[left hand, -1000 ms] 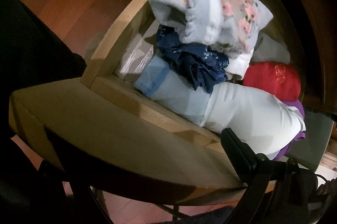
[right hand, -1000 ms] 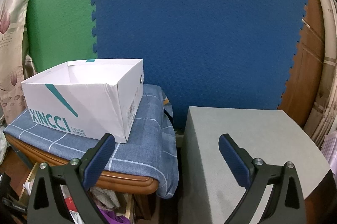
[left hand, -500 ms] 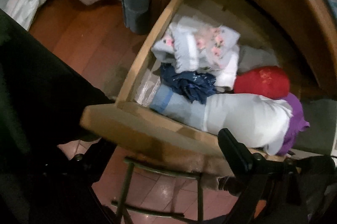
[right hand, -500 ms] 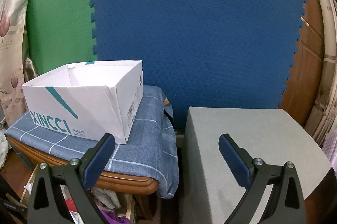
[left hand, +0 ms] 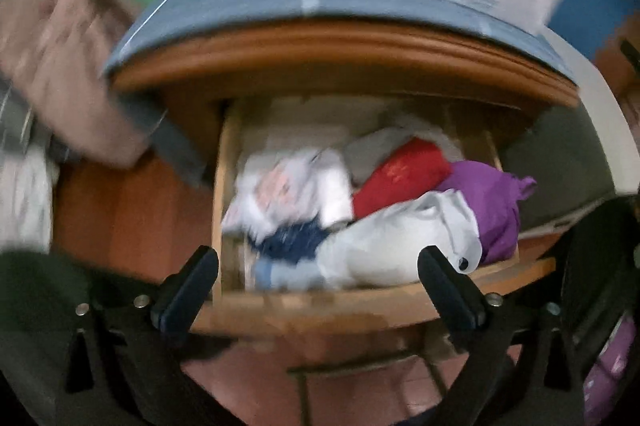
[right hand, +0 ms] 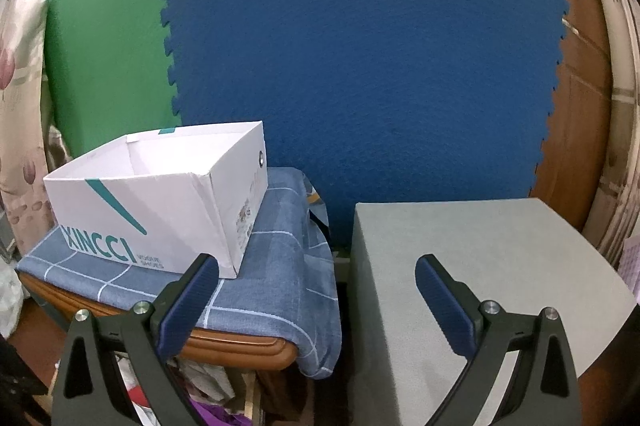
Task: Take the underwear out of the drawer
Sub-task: 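Pull the drawer further open and reach the left tool into it, then grasp the floral light-blue underwear with the left gripper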
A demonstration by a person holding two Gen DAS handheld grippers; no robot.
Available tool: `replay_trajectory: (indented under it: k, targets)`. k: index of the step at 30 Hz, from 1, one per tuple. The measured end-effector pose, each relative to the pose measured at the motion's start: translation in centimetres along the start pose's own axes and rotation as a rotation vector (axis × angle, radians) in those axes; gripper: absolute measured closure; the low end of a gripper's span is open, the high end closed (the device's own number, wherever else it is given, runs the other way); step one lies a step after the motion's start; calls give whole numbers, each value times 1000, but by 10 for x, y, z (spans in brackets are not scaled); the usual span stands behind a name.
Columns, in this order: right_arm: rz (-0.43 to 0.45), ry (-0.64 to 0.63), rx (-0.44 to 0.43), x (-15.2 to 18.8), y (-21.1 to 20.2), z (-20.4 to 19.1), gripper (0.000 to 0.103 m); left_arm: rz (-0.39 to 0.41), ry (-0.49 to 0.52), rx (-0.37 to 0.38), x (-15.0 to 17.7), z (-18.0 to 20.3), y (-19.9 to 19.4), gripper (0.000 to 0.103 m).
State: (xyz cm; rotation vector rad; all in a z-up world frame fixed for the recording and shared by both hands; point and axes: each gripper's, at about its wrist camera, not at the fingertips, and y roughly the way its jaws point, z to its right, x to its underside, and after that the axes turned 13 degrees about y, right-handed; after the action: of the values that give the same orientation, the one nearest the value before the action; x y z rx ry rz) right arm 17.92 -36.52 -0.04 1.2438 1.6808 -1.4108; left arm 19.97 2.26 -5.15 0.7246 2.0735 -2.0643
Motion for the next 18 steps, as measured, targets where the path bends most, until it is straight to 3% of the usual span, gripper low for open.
replay_trajectory:
  k: [4,6,8,10,18]
  targets:
    - [-1,7,-3,-1,0,1,2,-1,156,4,-12,-5,17,4]
    - [-2,9,-3,0,0,2,2,-28,187,22,-17,-14,35,11]
    - [-3,13,-3,0,1,2,2,-85,195,70,-19,-23,58,32]
    - [-9,18,-5,0,2,2,2,-142,204,49,-19,-26,73,38]
    - [-25,7,-9,1,7,-1,2,-212,243,-20,-4,-21,112,28]
